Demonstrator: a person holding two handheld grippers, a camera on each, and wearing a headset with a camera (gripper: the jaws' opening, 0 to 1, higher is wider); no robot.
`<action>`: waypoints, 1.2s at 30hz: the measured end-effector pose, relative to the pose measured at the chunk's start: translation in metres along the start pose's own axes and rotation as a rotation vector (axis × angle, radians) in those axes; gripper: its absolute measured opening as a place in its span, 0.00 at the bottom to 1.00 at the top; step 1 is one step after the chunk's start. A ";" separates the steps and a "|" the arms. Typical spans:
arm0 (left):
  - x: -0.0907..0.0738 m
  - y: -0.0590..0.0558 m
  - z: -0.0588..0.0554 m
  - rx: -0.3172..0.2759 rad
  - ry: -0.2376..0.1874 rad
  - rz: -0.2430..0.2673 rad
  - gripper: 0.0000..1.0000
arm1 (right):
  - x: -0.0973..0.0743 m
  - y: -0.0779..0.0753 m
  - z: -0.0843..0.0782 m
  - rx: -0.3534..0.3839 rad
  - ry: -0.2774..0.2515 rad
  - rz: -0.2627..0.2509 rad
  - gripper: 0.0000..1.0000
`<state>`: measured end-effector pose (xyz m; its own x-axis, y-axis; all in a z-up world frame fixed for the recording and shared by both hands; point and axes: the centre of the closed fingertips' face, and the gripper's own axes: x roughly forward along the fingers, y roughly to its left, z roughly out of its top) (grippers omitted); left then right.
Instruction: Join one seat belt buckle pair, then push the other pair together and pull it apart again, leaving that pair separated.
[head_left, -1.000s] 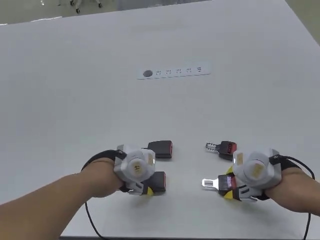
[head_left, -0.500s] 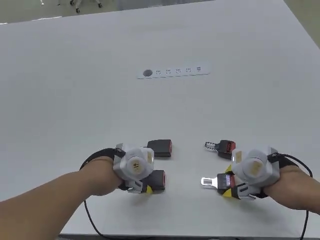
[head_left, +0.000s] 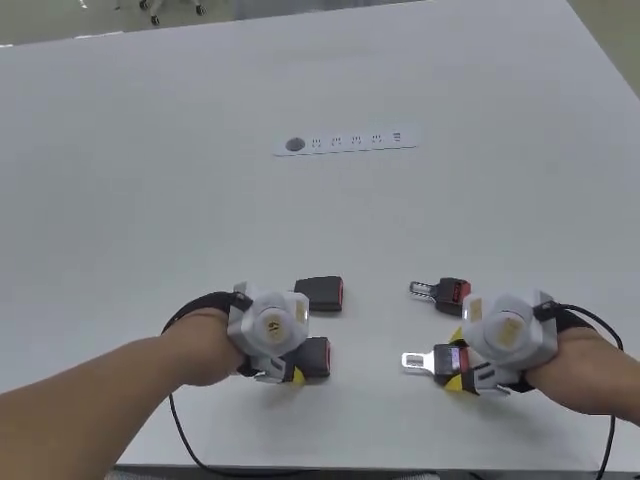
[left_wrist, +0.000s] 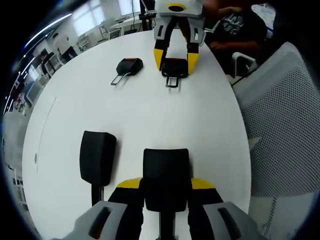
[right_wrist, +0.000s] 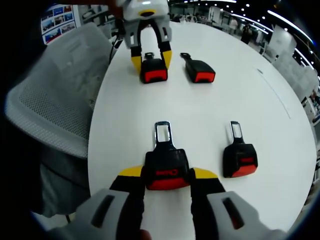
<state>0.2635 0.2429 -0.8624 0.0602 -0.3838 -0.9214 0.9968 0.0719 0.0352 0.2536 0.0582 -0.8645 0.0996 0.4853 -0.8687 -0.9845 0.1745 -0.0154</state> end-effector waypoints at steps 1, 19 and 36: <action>0.000 0.000 0.000 0.000 -0.001 0.000 0.34 | 0.000 0.000 0.000 0.000 0.000 0.000 0.35; 0.000 0.001 0.000 -0.009 -0.002 0.002 0.34 | 0.000 0.000 0.000 0.002 -0.004 0.001 0.35; 0.000 0.001 -0.001 -0.009 -0.008 0.001 0.34 | 0.000 0.000 0.001 0.007 -0.002 -0.005 0.35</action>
<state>0.2643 0.2435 -0.8625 0.0618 -0.3907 -0.9184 0.9962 0.0805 0.0328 0.2542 0.0589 -0.8645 0.1043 0.4860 -0.8677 -0.9830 0.1829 -0.0157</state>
